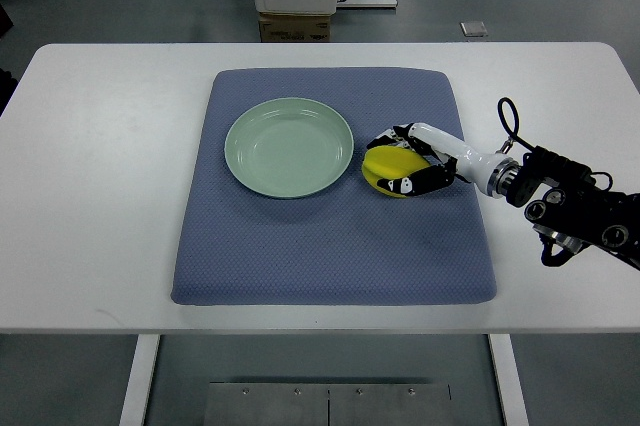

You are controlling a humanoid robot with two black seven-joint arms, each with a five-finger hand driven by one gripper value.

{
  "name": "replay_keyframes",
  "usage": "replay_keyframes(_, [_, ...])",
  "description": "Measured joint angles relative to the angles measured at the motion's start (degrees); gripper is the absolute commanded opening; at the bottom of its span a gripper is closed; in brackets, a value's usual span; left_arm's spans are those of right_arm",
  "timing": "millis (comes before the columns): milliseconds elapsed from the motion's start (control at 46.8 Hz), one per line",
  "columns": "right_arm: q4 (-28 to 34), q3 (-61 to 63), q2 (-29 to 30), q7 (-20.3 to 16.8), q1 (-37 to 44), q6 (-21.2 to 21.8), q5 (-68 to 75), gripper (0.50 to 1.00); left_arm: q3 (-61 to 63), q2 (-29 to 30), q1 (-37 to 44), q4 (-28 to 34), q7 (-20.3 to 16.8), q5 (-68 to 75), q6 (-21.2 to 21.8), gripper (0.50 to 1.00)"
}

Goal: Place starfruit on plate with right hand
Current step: 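Close the right hand fingers around the yellow starfruit, then lift the starfruit with the right hand and carry it over the plate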

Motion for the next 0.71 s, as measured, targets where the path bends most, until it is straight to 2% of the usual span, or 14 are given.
replay_keyframes(705, [-0.3,-0.1,1.0,-0.4,10.8,1.3,4.1,0.5,0.0,0.0,0.0,0.0,0.0,0.0,0.0,1.0])
